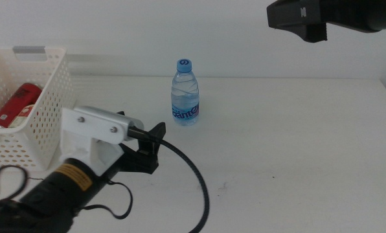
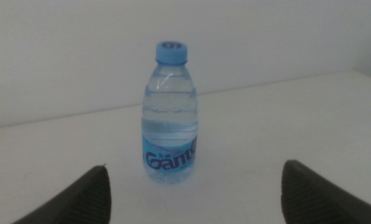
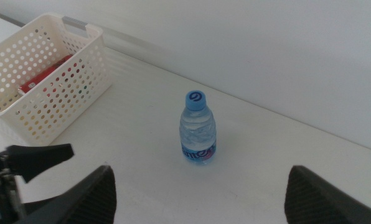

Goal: Use arms to grab the bottles and put them into the dustbin to the left of the table.

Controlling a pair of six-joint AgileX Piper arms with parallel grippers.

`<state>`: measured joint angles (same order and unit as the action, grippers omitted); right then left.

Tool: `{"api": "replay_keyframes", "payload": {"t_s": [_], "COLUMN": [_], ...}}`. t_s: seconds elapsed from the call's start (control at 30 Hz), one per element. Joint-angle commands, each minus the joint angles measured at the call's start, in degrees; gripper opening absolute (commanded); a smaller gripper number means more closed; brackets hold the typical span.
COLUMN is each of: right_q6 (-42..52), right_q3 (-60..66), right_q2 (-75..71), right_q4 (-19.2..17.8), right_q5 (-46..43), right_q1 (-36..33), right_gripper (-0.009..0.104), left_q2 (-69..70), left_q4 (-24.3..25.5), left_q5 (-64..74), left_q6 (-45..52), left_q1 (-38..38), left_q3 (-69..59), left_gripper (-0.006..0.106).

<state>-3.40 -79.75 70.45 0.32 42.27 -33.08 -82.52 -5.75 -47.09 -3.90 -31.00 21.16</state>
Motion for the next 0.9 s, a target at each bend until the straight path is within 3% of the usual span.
{"api": "replay_keyframes", "payload": {"t_s": [0.0,0.3,0.57,0.87], "right_q6": [0.4,0.4,0.4,0.4], "right_q3": [0.1,0.1,0.1,0.1], "right_q2": [-0.4,-0.4,-0.4,-0.4], "right_q4": [0.0,0.0,0.0,0.0], "right_q5": [-0.2,-0.2,-0.2,-0.2], "right_q1": [0.5,0.5,0.5,0.5], "right_gripper": [0.086,0.086,0.086,0.086], "left_q2": [-4.4,-20.2,-29.8,-39.3], "left_q4": [-1.1,2.0,10.2,10.1], "left_q5": [-7.1,-12.2,-9.9,-8.8], "left_q6": [-0.4,-0.5,-0.8,-1.4], "left_q1": [-0.4,0.7,5.2,6.4], "left_q3": [0.3,11.3,22.5,31.7], "left_gripper": [0.094,0.094,0.094,0.094]}}
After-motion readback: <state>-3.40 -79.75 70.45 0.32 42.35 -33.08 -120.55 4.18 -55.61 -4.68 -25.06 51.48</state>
